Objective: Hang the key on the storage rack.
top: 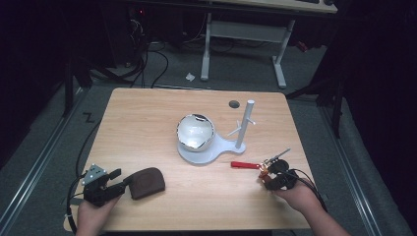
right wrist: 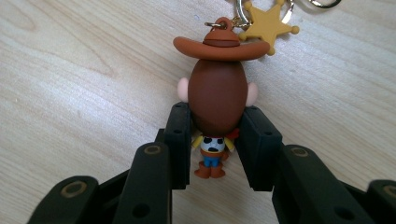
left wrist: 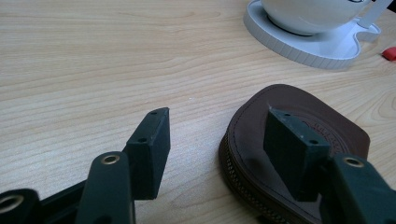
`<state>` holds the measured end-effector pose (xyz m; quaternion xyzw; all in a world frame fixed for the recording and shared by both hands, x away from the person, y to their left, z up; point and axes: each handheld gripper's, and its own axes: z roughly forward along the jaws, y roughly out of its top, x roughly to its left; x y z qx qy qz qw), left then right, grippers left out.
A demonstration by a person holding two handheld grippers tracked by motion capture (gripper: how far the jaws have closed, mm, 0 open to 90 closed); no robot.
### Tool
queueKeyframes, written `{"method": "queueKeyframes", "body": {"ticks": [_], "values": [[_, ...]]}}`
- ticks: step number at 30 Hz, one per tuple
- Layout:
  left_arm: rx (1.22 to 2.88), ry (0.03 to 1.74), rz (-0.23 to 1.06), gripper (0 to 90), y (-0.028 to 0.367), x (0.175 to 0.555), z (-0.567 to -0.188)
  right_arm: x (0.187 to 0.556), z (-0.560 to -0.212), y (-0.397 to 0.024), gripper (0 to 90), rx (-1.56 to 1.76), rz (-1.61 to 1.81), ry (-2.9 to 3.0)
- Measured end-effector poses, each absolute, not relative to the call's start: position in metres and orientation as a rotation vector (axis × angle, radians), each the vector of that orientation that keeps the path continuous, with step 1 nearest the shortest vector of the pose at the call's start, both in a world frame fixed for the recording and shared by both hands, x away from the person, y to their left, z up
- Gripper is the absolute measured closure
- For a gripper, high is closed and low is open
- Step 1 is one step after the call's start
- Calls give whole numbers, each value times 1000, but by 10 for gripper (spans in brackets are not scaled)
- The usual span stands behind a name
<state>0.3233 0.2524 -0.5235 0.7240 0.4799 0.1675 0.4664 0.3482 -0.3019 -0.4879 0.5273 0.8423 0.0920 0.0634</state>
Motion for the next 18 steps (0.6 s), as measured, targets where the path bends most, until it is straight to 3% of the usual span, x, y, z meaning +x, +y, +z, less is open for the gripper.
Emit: {"method": "queueKeyframes", "body": {"ticks": [18], "values": [[1783, 1184, 417, 414, 252, 322, -525, 331, -440, -295, 675, 1508, 399, 2558]]}}
